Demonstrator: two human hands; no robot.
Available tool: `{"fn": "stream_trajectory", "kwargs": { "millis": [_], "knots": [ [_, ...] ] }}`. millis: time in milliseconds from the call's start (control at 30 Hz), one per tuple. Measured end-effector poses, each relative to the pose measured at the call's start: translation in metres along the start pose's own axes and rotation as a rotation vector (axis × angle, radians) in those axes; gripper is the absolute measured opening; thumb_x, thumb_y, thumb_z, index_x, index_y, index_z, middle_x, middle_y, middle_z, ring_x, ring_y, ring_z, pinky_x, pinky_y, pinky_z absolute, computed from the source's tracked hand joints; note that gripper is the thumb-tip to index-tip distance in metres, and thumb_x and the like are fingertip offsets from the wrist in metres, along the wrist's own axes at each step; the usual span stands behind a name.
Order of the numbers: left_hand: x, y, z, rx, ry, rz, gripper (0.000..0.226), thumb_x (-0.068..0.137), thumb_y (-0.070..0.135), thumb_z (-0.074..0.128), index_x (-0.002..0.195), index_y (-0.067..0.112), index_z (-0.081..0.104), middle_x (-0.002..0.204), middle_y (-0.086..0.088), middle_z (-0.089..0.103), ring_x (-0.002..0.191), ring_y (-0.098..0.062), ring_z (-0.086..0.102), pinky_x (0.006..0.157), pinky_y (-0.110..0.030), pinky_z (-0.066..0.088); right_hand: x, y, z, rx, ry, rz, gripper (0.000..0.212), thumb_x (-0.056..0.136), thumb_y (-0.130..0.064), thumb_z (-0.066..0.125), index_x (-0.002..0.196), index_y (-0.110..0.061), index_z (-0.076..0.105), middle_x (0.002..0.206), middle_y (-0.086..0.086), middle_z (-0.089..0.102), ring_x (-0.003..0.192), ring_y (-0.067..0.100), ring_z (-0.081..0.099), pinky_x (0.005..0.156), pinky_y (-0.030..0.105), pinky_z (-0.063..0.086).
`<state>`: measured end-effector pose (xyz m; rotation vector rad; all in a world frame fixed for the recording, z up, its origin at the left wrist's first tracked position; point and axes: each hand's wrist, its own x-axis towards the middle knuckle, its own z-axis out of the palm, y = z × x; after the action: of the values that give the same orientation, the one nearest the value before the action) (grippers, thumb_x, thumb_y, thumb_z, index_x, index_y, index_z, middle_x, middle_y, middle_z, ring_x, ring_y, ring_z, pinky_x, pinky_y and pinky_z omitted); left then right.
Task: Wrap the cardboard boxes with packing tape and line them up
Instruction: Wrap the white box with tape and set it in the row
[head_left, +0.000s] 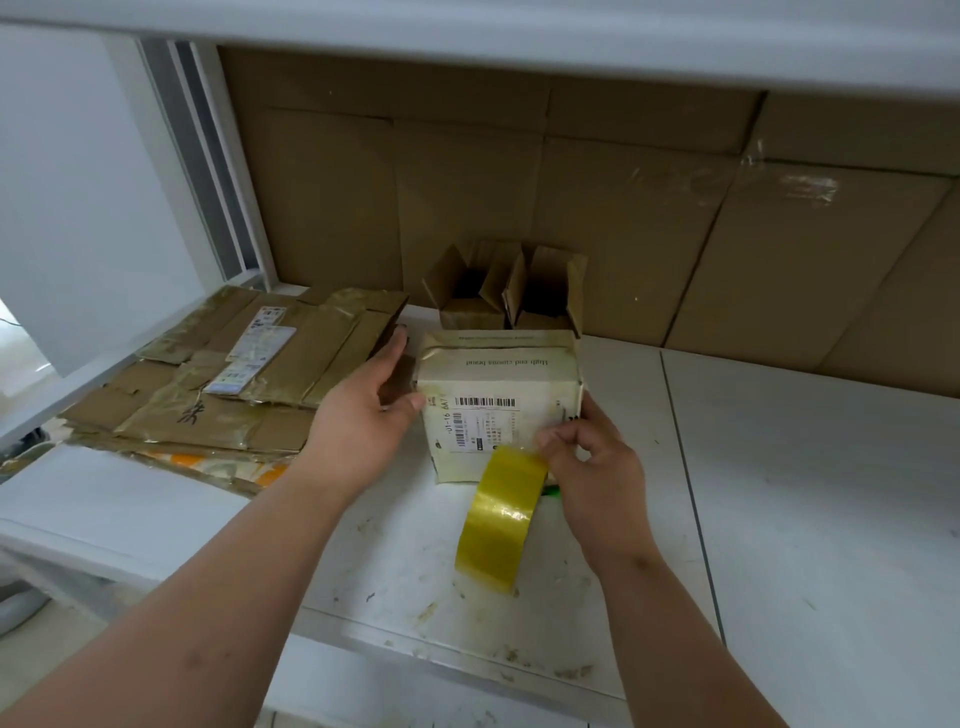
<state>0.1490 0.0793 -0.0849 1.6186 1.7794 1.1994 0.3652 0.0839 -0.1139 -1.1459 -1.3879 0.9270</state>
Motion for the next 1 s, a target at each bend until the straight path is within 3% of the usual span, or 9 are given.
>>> {"fn": "stream_trajectory", "kwargs": {
  "millis": [133, 300, 433, 567, 667, 733, 800, 900, 1000],
  "knots": [
    [-0.008, -0.005, 0.012, -0.256, 0.075, -0.136, 0.047, 0.096, 0.018, 0.063, 0.141, 0.027, 0.052, 0.133, 0.014, 0.061, 0.125, -0.005, 0.054, 0.113, -0.031, 0.038, -0.003, 0.0, -0.004, -0.009, -0.014, 0.0, 0.021, 0.092, -0.01, 0.066, 0.072, -0.007, 0.067, 0.11, -0.05, 0.054, 0.096, -0.011, 0.061, 0.079, 0.017, 0.053],
    [-0.013, -0.001, 0.026, -0.341, 0.1, -0.183, 0.044, 0.1, 0.017, 0.056, 0.144, 0.024, 0.051, 0.103, 0.043, 0.052, 0.111, 0.015, 0.05, 0.089, -0.005, 0.034, -0.005, 0.001, -0.004, 0.001, 0.004, 0.048, 0.023, 0.091, -0.012, 0.067, 0.068, -0.01, 0.065, 0.111, -0.029, 0.063, 0.096, 0.013, 0.067, 0.081, 0.03, 0.057],
    [-0.016, 0.009, 0.034, -0.389, 0.05, -0.227, 0.047, 0.103, 0.021, 0.052, 0.148, 0.025, 0.044, 0.087, 0.053, 0.051, 0.087, 0.034, 0.047, 0.073, 0.005, 0.038, -0.008, 0.0, -0.005, 0.014, -0.008, 0.046, 0.022, 0.091, -0.012, 0.068, 0.07, -0.006, 0.066, 0.114, -0.022, 0.063, 0.099, 0.006, 0.065, 0.081, 0.027, 0.055],
    [-0.017, 0.012, 0.034, -0.438, 0.088, -0.212, 0.051, 0.097, 0.025, 0.061, 0.146, 0.026, 0.046, 0.101, 0.033, 0.065, 0.092, 0.02, 0.06, 0.078, -0.003, 0.048, -0.012, -0.004, -0.012, 0.097, -0.096, 0.054, 0.026, 0.09, -0.01, 0.069, 0.065, -0.018, 0.068, 0.128, -0.024, 0.059, 0.114, 0.001, 0.059, 0.09, 0.021, 0.052],
    [-0.016, 0.009, 0.032, -0.459, 0.14, -0.226, 0.049, 0.094, 0.031, 0.066, 0.141, 0.022, 0.054, 0.111, 0.013, 0.073, 0.102, 0.001, 0.068, 0.085, -0.015, 0.052, -0.015, -0.005, -0.017, 0.158, -0.149, 0.089, 0.026, 0.089, -0.012, 0.07, 0.066, -0.026, 0.072, 0.146, -0.022, 0.047, 0.133, 0.0, 0.046, 0.108, 0.029, 0.042],
    [-0.017, 0.011, 0.031, -0.451, 0.183, -0.232, 0.048, 0.092, 0.034, 0.068, 0.137, 0.02, 0.058, 0.112, 0.008, 0.073, 0.106, -0.008, 0.068, 0.096, -0.032, 0.053, -0.017, -0.004, -0.019, 0.194, -0.148, 0.111, 0.026, 0.089, -0.012, 0.07, 0.067, -0.025, 0.073, 0.148, -0.023, 0.045, 0.135, 0.001, 0.044, 0.112, 0.034, 0.039],
    [-0.019, 0.014, 0.03, -0.445, 0.222, -0.228, 0.046, 0.092, 0.031, 0.068, 0.136, 0.019, 0.058, 0.11, 0.01, 0.073, 0.106, -0.009, 0.068, 0.101, -0.038, 0.051, -0.016, 0.001, -0.018, 0.263, -0.13, 0.133, 0.019, 0.087, -0.015, 0.072, 0.07, -0.021, 0.073, 0.148, -0.02, 0.046, 0.136, 0.005, 0.045, 0.114, 0.041, 0.038],
    [-0.021, 0.019, 0.031, -0.392, 0.232, -0.204, 0.05, 0.095, 0.031, 0.065, 0.142, 0.02, 0.053, 0.125, 0.008, 0.067, 0.114, -0.005, 0.062, 0.105, -0.031, 0.046, -0.017, 0.004, -0.017, 0.332, -0.113, 0.152, 0.023, 0.074, -0.036, 0.076, 0.076, -0.013, 0.071, 0.148, -0.016, 0.048, 0.137, 0.015, 0.045, 0.114, 0.053, 0.035],
    [-0.022, 0.025, 0.034, -0.329, 0.166, -0.208, 0.055, 0.102, 0.031, 0.052, 0.153, 0.023, 0.033, 0.139, 0.015, 0.05, 0.097, 0.016, 0.054, 0.082, -0.001, 0.038, -0.018, 0.003, -0.017, 0.396, -0.098, 0.188, 0.015, 0.077, -0.03, 0.075, 0.074, -0.015, 0.072, 0.147, -0.017, 0.049, 0.137, 0.013, 0.046, 0.115, 0.052, 0.035]
  ]
}}
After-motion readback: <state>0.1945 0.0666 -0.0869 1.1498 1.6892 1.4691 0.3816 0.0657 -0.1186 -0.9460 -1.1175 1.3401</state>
